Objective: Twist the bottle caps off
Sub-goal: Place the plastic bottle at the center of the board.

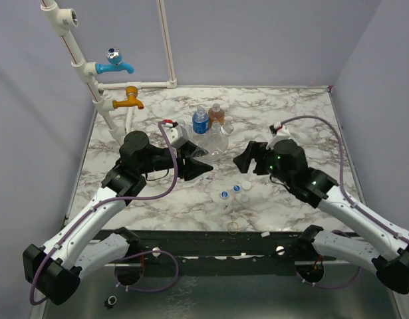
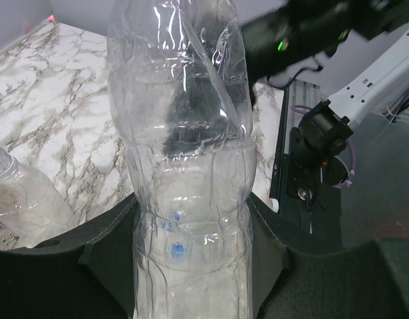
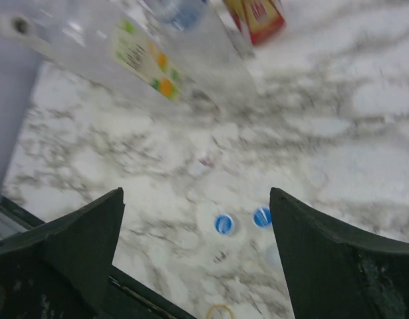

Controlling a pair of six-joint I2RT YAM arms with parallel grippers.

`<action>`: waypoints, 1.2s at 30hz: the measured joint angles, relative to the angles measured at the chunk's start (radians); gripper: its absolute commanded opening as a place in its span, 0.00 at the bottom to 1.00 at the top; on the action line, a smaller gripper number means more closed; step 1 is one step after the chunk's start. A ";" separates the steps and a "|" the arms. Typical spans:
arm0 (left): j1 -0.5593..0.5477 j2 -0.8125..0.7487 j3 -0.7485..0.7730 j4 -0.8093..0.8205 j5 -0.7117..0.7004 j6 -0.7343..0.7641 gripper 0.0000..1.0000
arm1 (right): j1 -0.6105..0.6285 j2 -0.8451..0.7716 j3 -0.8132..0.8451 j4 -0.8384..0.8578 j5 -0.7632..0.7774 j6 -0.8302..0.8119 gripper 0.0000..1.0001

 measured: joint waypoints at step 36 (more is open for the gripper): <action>0.000 -0.006 0.001 -0.003 -0.003 -0.023 0.99 | -0.003 0.118 0.377 0.311 -0.478 -0.202 0.18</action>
